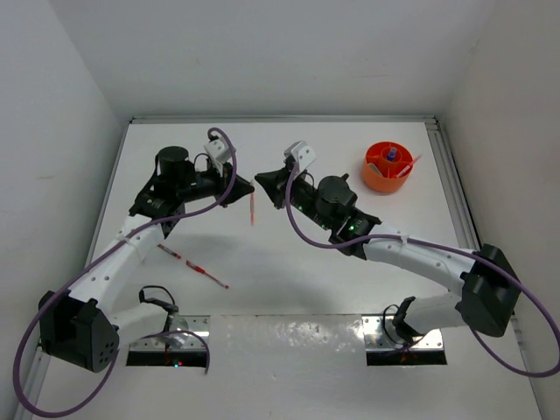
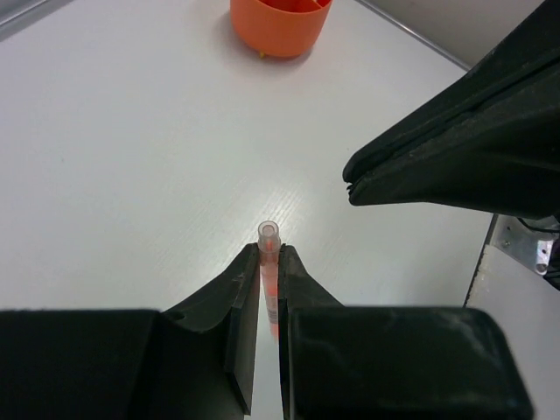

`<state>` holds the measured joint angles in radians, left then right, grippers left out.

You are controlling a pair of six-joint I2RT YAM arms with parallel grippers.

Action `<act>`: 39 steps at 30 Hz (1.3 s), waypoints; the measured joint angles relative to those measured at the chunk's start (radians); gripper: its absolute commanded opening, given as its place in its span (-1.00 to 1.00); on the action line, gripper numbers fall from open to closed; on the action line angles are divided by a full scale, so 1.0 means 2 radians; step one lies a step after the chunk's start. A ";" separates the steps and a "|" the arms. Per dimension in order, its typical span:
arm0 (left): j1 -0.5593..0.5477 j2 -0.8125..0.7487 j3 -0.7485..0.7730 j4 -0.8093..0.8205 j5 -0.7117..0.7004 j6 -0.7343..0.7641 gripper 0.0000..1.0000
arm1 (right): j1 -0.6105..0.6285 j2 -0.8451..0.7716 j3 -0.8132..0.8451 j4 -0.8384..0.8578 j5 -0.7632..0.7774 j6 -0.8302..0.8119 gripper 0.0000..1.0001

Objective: Sort the stationery into containers
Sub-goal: Close the pen cap on the pen.

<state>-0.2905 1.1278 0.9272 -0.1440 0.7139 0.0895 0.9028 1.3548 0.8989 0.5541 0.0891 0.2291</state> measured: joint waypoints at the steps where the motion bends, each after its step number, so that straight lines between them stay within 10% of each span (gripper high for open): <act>1: 0.000 0.000 0.000 -0.002 0.003 -0.001 -1.00 | 0.000 -0.001 0.000 0.002 -0.002 0.000 -1.00; 8: 0.000 0.000 0.001 -0.016 0.010 -0.004 -1.00 | 0.000 -0.017 -0.010 -0.009 -0.001 -0.013 -0.91; 13: 0.000 0.000 0.001 -0.017 0.011 -0.005 -1.00 | -0.002 -0.062 -0.026 -0.047 0.009 -0.031 0.30; 17: 0.000 0.000 0.006 -0.016 0.013 -0.008 -1.00 | -0.003 -0.069 -0.025 -0.092 -0.001 -0.055 0.54; 29: 0.000 0.000 0.027 -0.013 0.019 -0.019 -1.00 | -0.006 0.048 0.007 -0.119 -0.084 -0.031 0.37; 39: 0.000 -0.001 0.027 -0.012 0.019 -0.025 -1.00 | -0.014 0.069 0.028 -0.076 -0.084 0.006 -0.74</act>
<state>-0.2897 1.1259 0.9813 -0.1677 0.7521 0.0391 0.8757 1.4921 0.9554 0.4011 -0.0788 0.2401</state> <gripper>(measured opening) 0.083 0.246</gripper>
